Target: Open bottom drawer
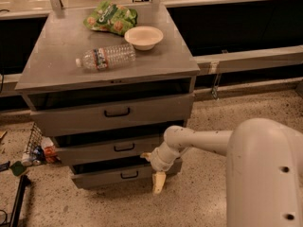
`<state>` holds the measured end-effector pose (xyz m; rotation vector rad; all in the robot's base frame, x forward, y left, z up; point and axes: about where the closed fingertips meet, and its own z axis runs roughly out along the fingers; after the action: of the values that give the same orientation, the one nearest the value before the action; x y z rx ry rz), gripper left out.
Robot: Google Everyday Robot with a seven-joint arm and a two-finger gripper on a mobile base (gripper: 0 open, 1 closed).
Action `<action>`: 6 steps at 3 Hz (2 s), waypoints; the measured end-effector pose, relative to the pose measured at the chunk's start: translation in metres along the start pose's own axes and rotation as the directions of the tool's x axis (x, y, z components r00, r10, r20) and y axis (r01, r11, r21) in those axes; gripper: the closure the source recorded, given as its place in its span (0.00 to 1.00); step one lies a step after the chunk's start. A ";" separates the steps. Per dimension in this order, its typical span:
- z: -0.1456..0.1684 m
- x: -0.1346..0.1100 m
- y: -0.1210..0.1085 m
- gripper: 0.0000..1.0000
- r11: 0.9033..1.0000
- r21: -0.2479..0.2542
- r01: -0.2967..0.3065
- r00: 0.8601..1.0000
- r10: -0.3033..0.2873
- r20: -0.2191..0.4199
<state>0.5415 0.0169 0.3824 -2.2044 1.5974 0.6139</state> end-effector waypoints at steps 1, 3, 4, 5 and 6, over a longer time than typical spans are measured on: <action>0.039 0.025 -0.010 0.00 0.999 -0.003 0.040 0.999 -0.040 0.003; 0.090 0.080 -0.023 0.00 0.997 0.054 0.059 0.998 -0.057 -0.031; 0.106 0.103 -0.037 0.00 0.994 0.107 0.023 0.999 -0.020 -0.035; 0.113 0.120 -0.050 0.00 0.990 0.143 0.006 0.999 0.000 -0.040; 0.119 0.134 -0.063 0.00 0.987 0.160 -0.007 0.999 0.014 -0.040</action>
Offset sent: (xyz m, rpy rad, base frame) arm 0.0387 -0.0037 -0.1352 0.0065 -0.1110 0.0980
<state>0.6216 -0.0104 0.2121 -2.1054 1.6196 0.4298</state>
